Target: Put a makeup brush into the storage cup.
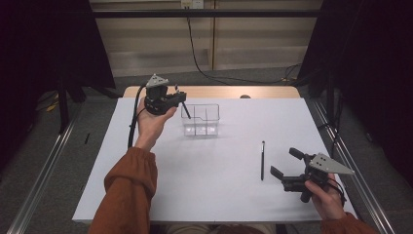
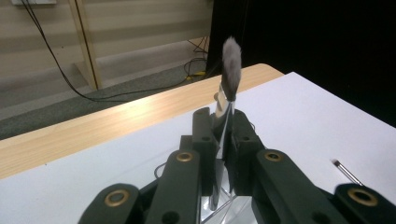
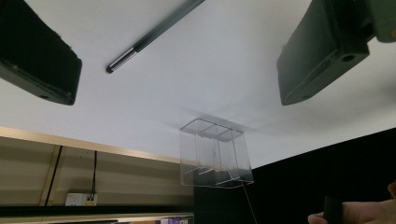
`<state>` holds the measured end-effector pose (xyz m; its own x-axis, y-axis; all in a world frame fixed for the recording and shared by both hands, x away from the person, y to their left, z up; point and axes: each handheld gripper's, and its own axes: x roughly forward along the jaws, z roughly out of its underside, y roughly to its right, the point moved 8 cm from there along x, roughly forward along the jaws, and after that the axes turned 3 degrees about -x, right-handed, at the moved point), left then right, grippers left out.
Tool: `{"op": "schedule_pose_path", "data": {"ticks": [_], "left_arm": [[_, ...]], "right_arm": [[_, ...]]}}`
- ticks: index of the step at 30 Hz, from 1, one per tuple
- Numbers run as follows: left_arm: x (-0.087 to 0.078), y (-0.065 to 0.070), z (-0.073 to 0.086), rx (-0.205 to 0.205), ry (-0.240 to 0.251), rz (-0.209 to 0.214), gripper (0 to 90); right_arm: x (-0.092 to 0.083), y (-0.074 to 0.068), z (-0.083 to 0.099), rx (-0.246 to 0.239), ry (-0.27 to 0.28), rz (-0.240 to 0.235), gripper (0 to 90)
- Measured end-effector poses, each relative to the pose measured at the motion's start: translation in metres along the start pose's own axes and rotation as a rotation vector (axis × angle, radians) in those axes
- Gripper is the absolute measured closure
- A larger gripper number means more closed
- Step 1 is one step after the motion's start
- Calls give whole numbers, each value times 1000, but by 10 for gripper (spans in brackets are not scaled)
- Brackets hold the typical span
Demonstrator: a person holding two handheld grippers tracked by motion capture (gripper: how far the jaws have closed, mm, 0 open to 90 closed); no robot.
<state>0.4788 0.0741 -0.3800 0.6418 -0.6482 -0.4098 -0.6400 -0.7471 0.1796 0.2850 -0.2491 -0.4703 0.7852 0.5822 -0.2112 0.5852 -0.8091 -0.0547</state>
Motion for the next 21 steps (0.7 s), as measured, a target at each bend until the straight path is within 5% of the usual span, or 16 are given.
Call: {"op": "schedule_pose_path", "data": {"ticks": [21], "left_arm": [[14, -5, 18, 5, -43, -21, 839]], "right_arm": [[0, 0, 0, 2, -1, -2, 0]]}}
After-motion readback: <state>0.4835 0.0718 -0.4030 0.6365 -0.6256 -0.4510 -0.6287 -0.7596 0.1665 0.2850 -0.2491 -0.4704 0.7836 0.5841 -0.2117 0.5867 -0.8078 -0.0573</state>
